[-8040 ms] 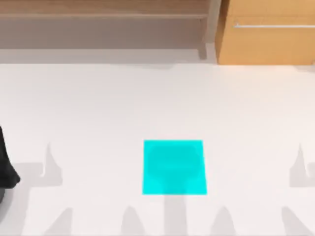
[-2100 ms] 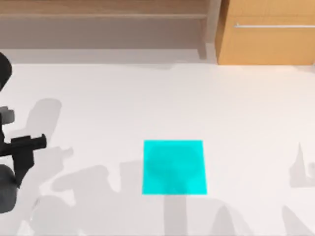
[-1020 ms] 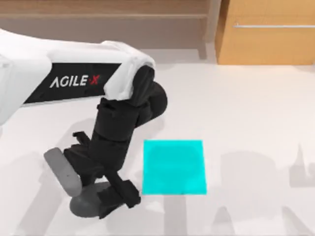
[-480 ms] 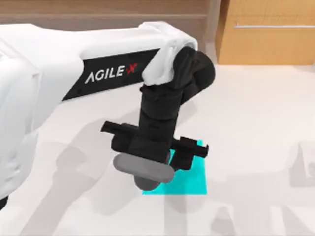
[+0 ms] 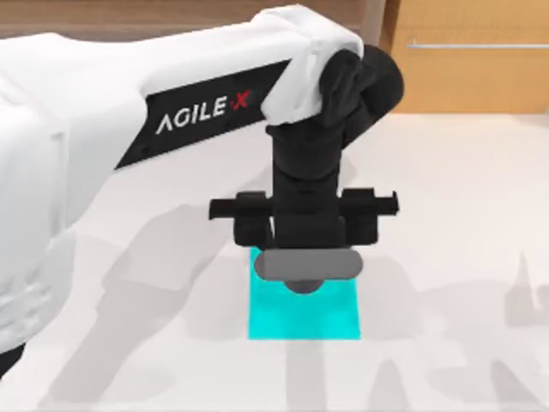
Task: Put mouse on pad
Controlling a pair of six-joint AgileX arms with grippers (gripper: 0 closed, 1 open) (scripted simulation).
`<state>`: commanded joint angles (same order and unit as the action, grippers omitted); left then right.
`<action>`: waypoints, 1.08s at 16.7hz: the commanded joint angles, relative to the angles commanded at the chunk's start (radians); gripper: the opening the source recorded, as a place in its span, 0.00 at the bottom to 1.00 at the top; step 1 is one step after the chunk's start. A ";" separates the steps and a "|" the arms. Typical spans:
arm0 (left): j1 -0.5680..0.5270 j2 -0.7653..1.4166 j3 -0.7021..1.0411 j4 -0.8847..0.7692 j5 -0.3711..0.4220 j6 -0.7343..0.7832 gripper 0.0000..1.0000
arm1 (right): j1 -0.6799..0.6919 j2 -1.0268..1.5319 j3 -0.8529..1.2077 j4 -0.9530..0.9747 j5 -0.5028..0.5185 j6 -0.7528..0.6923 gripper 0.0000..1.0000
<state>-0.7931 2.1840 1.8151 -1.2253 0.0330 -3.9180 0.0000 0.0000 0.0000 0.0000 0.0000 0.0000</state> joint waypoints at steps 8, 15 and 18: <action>0.006 -0.002 -0.005 0.002 0.000 0.002 0.00 | 0.000 0.000 0.000 0.000 0.000 0.000 1.00; 0.003 0.015 -0.053 0.070 0.001 0.003 0.00 | 0.000 0.000 0.000 0.000 0.000 0.000 1.00; 0.002 0.018 -0.076 0.109 0.002 0.002 0.00 | 0.000 0.000 0.000 0.000 0.000 0.000 1.00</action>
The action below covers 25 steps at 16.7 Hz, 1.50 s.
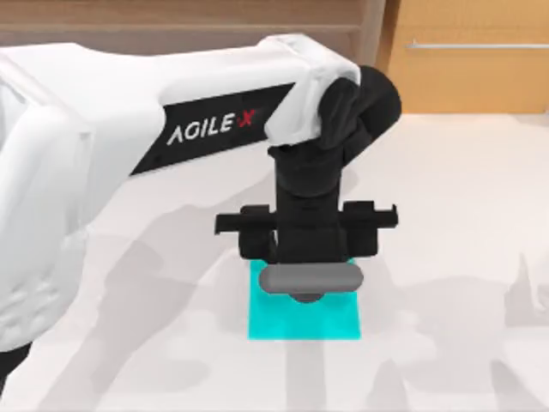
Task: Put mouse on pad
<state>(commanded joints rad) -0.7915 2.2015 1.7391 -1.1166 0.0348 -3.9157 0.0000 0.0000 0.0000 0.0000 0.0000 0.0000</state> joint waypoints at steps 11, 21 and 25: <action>-0.001 0.024 -0.038 0.047 -0.001 -0.001 0.08 | 0.000 0.000 0.000 0.000 0.000 0.000 1.00; -0.001 0.024 -0.038 0.047 -0.001 -0.001 0.83 | 0.000 0.000 0.000 0.000 0.000 0.000 1.00; -0.001 0.024 -0.038 0.047 -0.001 -0.001 1.00 | 0.000 0.000 0.000 0.000 0.000 0.000 1.00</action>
